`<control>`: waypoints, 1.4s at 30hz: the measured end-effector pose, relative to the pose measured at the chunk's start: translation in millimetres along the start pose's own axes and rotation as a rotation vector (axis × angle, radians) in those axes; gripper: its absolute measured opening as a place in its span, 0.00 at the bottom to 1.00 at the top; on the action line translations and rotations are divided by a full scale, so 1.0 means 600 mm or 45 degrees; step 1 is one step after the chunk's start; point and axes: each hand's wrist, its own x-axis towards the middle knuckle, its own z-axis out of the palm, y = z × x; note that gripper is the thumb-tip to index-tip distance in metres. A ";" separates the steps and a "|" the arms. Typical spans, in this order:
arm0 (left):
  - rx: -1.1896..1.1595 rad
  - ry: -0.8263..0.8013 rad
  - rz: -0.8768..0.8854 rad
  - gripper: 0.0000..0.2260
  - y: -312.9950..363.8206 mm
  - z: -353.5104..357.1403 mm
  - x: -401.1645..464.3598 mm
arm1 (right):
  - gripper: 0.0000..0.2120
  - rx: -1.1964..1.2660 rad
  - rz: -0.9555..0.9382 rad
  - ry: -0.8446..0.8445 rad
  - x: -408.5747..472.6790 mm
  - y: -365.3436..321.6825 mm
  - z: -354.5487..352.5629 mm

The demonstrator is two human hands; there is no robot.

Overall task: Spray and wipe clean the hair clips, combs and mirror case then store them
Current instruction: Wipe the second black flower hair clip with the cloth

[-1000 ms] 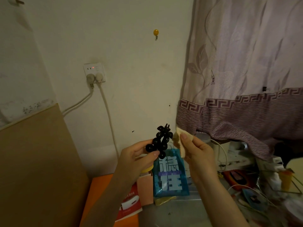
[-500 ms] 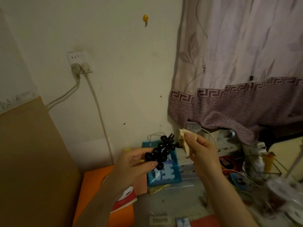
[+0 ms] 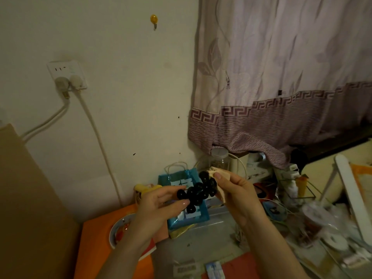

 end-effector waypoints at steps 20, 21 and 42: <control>-0.495 -0.114 -0.390 0.21 0.013 0.022 -0.002 | 0.17 0.242 -0.124 -0.130 -0.001 0.009 -0.034; -0.498 -0.111 -0.382 0.20 0.015 0.022 -0.003 | 0.17 0.243 -0.126 -0.143 -0.001 0.009 -0.036; -0.414 0.165 -0.141 0.07 0.017 0.016 -0.013 | 0.12 -0.093 -0.186 -0.265 -0.015 0.026 -0.054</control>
